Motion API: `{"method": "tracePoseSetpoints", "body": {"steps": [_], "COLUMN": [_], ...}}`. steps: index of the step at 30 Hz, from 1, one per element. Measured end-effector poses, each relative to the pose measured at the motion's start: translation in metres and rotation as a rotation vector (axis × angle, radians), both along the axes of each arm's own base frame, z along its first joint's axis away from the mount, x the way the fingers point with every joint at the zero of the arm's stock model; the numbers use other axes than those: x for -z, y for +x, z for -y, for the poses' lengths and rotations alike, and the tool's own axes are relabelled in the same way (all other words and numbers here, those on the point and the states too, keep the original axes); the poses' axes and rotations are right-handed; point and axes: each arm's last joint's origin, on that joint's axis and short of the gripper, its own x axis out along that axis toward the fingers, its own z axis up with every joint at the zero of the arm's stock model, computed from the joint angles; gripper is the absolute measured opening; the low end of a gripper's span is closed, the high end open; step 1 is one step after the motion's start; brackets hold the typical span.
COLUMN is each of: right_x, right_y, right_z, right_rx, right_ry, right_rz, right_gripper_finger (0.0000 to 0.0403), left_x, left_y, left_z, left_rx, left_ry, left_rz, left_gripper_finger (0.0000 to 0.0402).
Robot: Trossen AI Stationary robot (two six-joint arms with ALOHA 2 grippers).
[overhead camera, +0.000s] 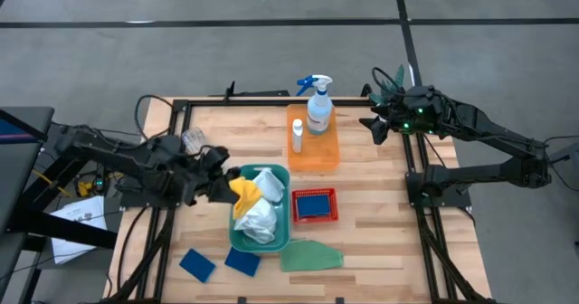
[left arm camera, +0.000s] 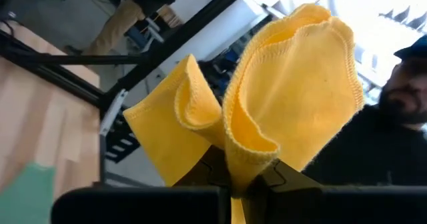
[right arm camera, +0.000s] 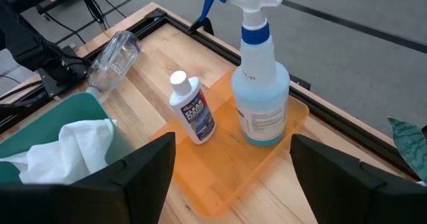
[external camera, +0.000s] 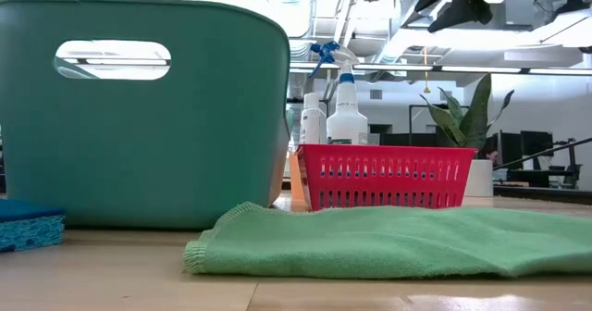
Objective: Pick & Place Kitchen Items
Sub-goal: Put the yellow towel into the green bin
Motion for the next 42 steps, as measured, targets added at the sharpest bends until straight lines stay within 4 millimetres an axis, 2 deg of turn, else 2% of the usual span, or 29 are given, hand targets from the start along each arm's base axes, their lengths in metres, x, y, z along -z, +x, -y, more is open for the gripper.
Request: {"method": "tracePoseSetpoints", "body": {"steps": [17,23,29,37,42], "right_x": [-0.004,-0.004,-0.003,-0.003,-0.003], "right_y": [0.002,0.002,0.002,0.002,0.003], "right_z": [0.001,0.001,0.001,0.0,-0.001], "right_rx": [-0.018,-0.02,-0.02,-0.044,-0.063], "right_ry": [-0.041,-0.044,-0.043,-0.026,-0.018], "right_rz": [0.025,0.023,0.021,0.027,0.03], "right_gripper_finger": [0.0285,0.0285,0.0285,0.0285,0.0285], "left_x": [-0.053,-0.057,-0.039,0.006,0.033], "left_y": [0.074,0.098,0.115,0.13,0.129], "left_z": [-0.058,-0.066,-0.052,-0.011,0.013], "left_rx": [-0.178,-0.303,-0.308,-0.164,-0.06], "left_ry": [0.345,0.468,0.549,0.61,0.674], "left_rz": [-0.103,-0.232,-0.478,-0.74,-0.923], "left_gripper_finger": [0.0004,0.0004,0.0004,0.0004,0.0004]}}
